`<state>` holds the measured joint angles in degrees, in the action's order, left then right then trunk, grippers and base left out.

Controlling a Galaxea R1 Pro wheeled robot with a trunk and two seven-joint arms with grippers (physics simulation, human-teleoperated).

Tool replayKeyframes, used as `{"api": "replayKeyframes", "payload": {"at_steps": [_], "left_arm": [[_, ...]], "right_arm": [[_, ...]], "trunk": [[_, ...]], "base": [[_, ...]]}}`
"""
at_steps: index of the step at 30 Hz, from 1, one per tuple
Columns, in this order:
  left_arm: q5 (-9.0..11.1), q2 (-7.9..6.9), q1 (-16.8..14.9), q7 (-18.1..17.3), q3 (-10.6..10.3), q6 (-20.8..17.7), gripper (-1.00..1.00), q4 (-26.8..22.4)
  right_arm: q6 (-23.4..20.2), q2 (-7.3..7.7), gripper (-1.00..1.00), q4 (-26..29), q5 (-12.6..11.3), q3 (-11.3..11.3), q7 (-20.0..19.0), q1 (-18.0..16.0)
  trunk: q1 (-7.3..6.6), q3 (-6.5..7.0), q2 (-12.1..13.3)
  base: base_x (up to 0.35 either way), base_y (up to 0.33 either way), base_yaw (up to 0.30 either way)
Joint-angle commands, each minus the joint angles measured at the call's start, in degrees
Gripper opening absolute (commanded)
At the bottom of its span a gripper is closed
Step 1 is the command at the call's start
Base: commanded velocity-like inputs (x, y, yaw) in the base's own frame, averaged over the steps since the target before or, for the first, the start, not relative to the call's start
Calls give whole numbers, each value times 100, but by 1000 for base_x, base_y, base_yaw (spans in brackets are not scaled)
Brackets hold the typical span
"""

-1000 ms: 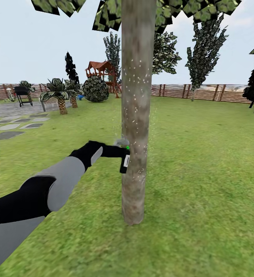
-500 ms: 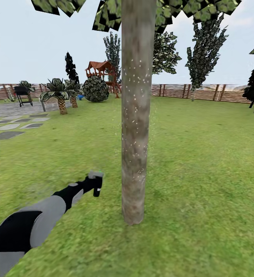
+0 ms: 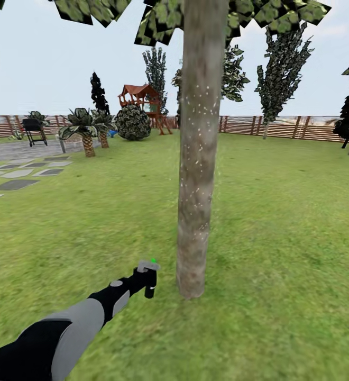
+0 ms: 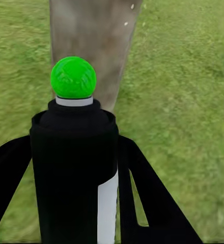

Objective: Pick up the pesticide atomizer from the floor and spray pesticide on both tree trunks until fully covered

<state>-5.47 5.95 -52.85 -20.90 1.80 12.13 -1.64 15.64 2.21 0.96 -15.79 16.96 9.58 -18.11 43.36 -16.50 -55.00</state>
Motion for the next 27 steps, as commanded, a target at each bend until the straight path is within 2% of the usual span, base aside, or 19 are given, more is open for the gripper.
{"api": "replayKeyframes", "payload": {"at_steps": [1,6,13,14,15,17,18,20,21,23,24,25,26,27], "left_arm": [[3,34,9,0,10,1,-100,0],[5,125,120,-1,7,8,-100,0],[15,139,185,3,12,9,-100,-4],[15,139,195,2,13,9,-100,-10],[17,131,202,0,13,9,-100,-14],[19,134,209,-1,11,9,-100,-19],[23,143,211,-1,11,9,-100,-24],[26,148,212,-10,11,9,-100,-27],[30,149,213,-23,10,12,-100,-31],[34,151,213,-123,5,15,-100,-43],[35,146,213,-289,-6,16,-100,-56],[36,142,213,-519,-15,10,-100,-98],[34,129,213,-979,-23,-13,-100,-250],[29,120,213,-1315,-26,-27,-100,-388]], "right_arm": [[0,3,100,0,-1,-2,0,0],[0,27,100,15,-1,-10,3,0],[-10,226,100,147,-4,-34,47,-3],[-39,319,100,356,0,-35,44,-5],[-117,473,100,620,2,-35,35,-6],[-540,888,100,1164,-1,-40,14,-28],[-853,1143,100,1540,-2,-42,7,-52],[-1086,1463,100,1858,-7,-47,-8,-171],[-1242,1604,100,1934,-12,-46,-106,-360],[-1806,1855,100,2007,-17,-50,-734,-837],[-2051,2010,100,2025,-18,-51,-1222,-1066],[-2213,2144,100,2037,-19,-52,-1685,-1276],[-2362,2300,100,2047,-18,-52,-2393,-1584],[-2461,2378,100,2052,-17,-52,-2900,-1773]], "trunk": [[0,0,0],[0,0,0],[0,0,0],[0,0,0],[0,0,0],[0,0,0],[0,0,0],[0,0,0],[0,0,0],[0,0,0],[0,0,0],[0,0,0],[0,0,0],[0,0,0]], "base": [[-305,220,0],[-324,184,0],[-101,49,0],[-10,5,0],[-6,3,0],[-3,2,0],[-1,1,0],[0,0,0],[0,0,0],[0,0,0],[0,0,0],[0,0,0],[0,0,0],[0,0,0]]}}
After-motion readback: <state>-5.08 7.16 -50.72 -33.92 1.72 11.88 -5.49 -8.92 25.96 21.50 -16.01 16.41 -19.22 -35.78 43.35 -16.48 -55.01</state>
